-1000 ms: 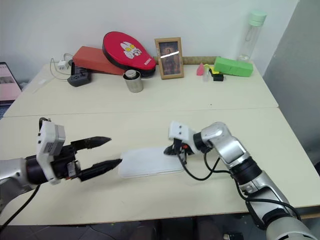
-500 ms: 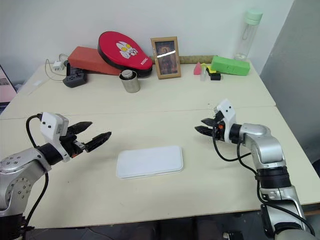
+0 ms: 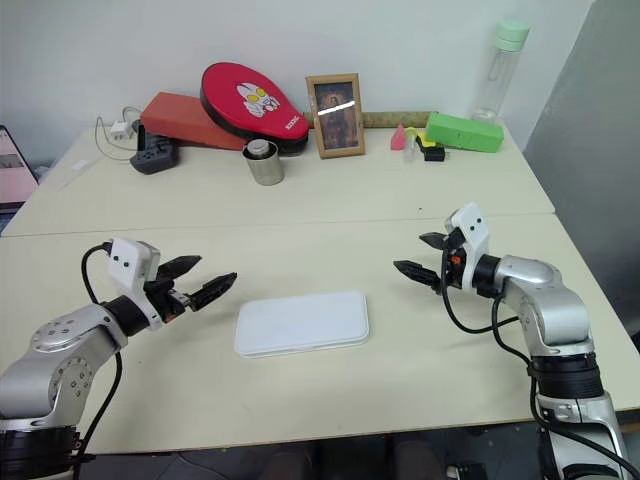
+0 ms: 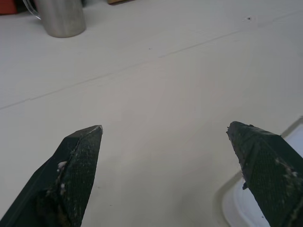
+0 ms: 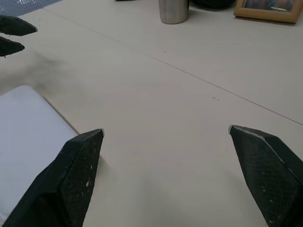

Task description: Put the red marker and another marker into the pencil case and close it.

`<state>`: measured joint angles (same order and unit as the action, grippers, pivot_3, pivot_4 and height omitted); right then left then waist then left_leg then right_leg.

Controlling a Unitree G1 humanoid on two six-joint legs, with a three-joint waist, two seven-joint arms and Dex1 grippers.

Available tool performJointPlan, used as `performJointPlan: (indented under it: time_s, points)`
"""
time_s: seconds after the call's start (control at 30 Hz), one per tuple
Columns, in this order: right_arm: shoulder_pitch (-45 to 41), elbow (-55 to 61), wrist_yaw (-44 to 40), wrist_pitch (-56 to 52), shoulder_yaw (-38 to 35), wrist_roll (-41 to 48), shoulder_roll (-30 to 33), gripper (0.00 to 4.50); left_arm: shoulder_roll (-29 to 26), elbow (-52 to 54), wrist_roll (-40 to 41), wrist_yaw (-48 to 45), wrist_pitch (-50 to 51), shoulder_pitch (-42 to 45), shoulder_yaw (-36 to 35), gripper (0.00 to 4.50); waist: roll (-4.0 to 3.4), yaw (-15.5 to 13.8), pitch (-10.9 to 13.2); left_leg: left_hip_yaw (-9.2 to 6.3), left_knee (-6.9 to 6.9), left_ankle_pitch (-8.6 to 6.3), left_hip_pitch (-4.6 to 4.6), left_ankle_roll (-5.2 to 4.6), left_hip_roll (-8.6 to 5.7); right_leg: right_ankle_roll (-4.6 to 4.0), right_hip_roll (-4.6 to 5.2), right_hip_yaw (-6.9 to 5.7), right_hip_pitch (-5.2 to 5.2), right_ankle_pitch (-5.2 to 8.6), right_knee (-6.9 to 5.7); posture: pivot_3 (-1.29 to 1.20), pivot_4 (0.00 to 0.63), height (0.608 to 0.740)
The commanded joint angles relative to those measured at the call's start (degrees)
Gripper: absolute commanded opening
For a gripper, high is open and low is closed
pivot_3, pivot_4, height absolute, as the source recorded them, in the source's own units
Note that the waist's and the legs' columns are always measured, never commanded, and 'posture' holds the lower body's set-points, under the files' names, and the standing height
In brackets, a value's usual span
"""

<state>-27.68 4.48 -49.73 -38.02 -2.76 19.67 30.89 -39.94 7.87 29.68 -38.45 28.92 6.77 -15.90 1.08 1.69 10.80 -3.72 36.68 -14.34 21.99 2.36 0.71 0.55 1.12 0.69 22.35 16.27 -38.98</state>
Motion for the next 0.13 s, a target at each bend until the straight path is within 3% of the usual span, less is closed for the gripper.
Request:
performJointPlan:
  time_s: [0.03, 0.13]
  points:
    - [0.13, 3.68, 0.37, 0.97, -0.15, 1.41, 0.26, 4.47, -1.18, 0.36, -0.35, -0.64, -0.32, 1.02, -1.42, 4.50, 0.00, 0.13, 0.00, 0.02, 0.00, 0.00, -0.02, 0.00, 0.00, 0.00, 0.00, 0.02, 0.00, 0.00, -0.01, 0.00, 0.150, 0.740]
    - [0.24, 3.30, 1.12, 1.40, 0.12, 1.12, -0.34, 4.47, -0.86, -1.16, -0.65, 0.99, -0.54, 1.51, -3.16, 4.50, 0.00, 0.16, 0.00, 0.03, -0.01, 0.00, -0.04, 0.00, 0.01, 0.00, -0.02, 0.03, 0.00, 0.00, -0.02, 0.00, 0.150, 0.740]
